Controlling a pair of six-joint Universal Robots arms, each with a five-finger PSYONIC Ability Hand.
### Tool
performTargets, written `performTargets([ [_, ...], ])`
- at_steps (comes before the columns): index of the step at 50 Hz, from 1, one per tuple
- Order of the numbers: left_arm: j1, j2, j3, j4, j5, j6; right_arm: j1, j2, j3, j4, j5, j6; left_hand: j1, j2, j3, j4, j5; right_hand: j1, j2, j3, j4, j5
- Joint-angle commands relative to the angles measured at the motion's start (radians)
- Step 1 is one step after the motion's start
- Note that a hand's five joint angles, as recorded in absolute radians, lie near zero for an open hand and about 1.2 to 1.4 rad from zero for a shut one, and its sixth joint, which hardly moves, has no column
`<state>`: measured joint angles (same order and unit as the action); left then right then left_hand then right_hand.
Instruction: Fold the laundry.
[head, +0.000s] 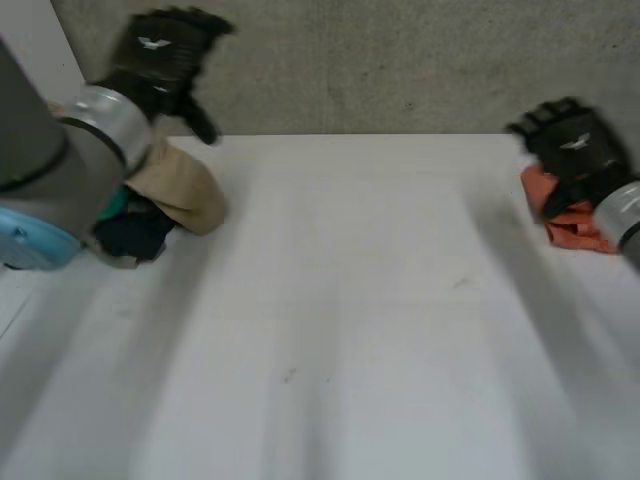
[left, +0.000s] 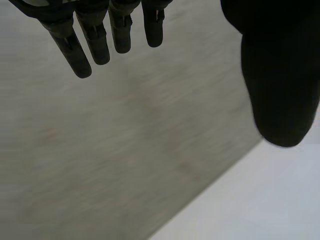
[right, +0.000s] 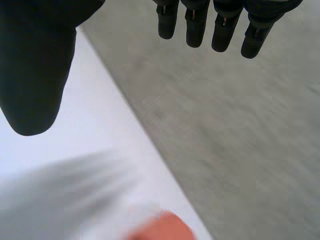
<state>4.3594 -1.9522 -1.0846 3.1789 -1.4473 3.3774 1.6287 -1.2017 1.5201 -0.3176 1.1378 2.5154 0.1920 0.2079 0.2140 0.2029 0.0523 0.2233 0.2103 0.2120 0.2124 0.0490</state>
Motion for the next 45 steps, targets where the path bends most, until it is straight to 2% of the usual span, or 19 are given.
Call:
performTargets([
  [1,0.219,-0.189,0.101,0.032,-0.011,0.262,0.085,-0.05,0.147,0.031,-0.041,-0.01,0.068,0.053,0.047,0.058,0.034,-0.049,-0.036,-0.038,-0.038,-0.049],
  [2,0.253,-0.247,0.136,0.033,-0.007,0.317,0.085,-0.05,0.153,0.032,-0.041,-0.01,0.068,0.053,0.047,0.058,0.034,-0.049,-0.036,-0.038,-0.038,-0.049],
  [6,0.317,-0.409,0.251,0.068,-0.008,0.419,0.086,-0.048,0.178,0.052,-0.039,-0.01,0.066,0.05,0.044,0.055,0.031,-0.049,-0.036,-0.038,-0.038,-0.049],
  [12,0.376,-0.573,0.4,0.122,-0.01,0.462,0.08,-0.041,0.201,0.089,-0.038,-0.013,0.121,0.105,0.099,0.11,0.086,-0.049,-0.036,-0.038,-0.038,-0.049],
  [13,0.377,-0.586,0.419,0.122,-0.008,0.462,0.077,-0.041,0.206,0.091,-0.038,-0.014,0.2,0.184,0.178,0.189,0.165,-0.049,-0.036,-0.038,-0.038,-0.049],
  [17,0.358,-0.608,0.45,0.133,-0.015,0.453,0.073,-0.044,0.23,0.091,-0.035,-0.015,1.202,1.186,1.18,1.191,1.167,-0.049,-0.036,-0.038,-0.038,-0.049],
  [20,0.31,-0.577,0.414,0.17,-0.034,0.433,0.071,-0.052,0.242,0.092,-0.032,-0.015,1.204,1.188,1.182,1.193,1.169,-0.049,-0.036,-0.038,-0.038,-0.049],
  [28,0.151,-0.231,0.155,0.3,-0.062,0.292,0.071,-0.058,0.239,0.092,0.003,-0.014,1.204,1.188,1.182,1.193,1.169,-0.049,-0.036,-0.038,-0.038,-0.049],
  [29,0.1,-0.174,0.117,0.306,-0.062,0.266,0.071,-0.061,0.238,0.092,0.01,-0.014,1.204,1.188,1.182,1.193,1.169,-0.049,-0.036,-0.038,-0.038,-0.049],
  [32,0.023,-0.108,0.066,0.306,-0.059,0.226,0.071,-0.081,0.238,0.092,0.031,-0.012,1.204,1.188,1.182,1.193,1.169,-0.049,-0.036,-0.038,-0.038,-0.049],
  [33,-0.03,-0.085,0.042,0.303,-0.051,0.202,0.071,-0.085,0.238,0.092,0.034,-0.01,1.204,1.188,1.182,1.193,1.169,-0.049,-0.036,-0.038,-0.038,-0.049],
  [40,-0.239,-0.118,-0.017,0.237,-0.036,0.157,0.069,-0.117,0.249,0.091,0.045,0.002,1.204,1.188,1.182,1.193,1.169,-0.049,-0.036,-0.038,-0.038,-0.049],
  [41,-0.285,-0.166,-0.017,0.215,-0.036,0.155,0.069,-0.119,0.252,0.092,0.045,0.002,1.204,1.188,1.182,1.193,1.169,-0.049,-0.036,-0.038,-0.038,-0.049],
  [45,-0.365,-0.287,0.001,0.167,-0.044,0.155,0.069,-0.119,0.258,0.092,0.045,0.002,1.204,1.188,1.182,1.193,1.169,-0.049,-0.036,-0.038,-0.038,-0.049],
])
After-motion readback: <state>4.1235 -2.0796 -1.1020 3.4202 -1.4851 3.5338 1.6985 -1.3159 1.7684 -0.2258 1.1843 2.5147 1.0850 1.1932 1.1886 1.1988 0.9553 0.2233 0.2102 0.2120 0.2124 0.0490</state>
